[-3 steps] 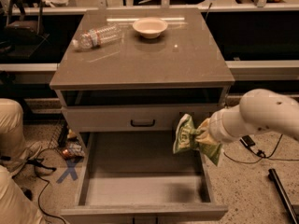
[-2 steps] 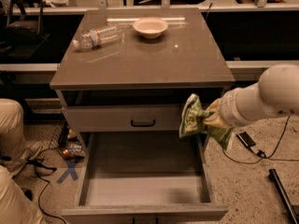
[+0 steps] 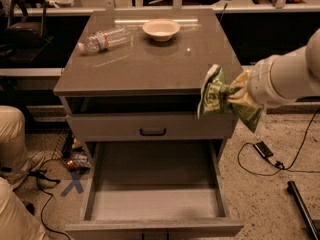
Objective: Pick green jalapeno chip bag from middle drawer and place on counter
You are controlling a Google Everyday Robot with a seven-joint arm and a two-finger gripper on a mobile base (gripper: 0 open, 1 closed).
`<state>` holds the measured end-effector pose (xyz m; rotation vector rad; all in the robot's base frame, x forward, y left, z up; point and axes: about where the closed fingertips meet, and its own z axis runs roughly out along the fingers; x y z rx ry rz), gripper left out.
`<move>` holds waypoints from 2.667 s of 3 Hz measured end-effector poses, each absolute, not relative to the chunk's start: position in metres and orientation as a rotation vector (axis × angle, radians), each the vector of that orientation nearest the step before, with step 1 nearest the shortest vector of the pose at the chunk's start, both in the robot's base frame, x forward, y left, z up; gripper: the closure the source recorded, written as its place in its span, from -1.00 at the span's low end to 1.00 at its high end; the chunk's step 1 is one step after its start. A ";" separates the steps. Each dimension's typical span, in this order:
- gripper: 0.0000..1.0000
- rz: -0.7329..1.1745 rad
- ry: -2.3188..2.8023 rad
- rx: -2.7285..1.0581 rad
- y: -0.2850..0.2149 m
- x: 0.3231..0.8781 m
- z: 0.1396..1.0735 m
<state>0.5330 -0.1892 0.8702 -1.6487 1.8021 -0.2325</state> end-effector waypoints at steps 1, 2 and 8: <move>1.00 -0.322 1.705 -1.648 -0.171 0.555 0.920; 1.00 -0.323 1.703 -1.647 -0.170 0.555 0.920; 0.25 -0.266 1.753 -1.686 -0.039 0.714 0.907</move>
Offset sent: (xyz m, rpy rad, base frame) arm 0.0170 0.0134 0.0384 -0.0200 -0.0792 0.0203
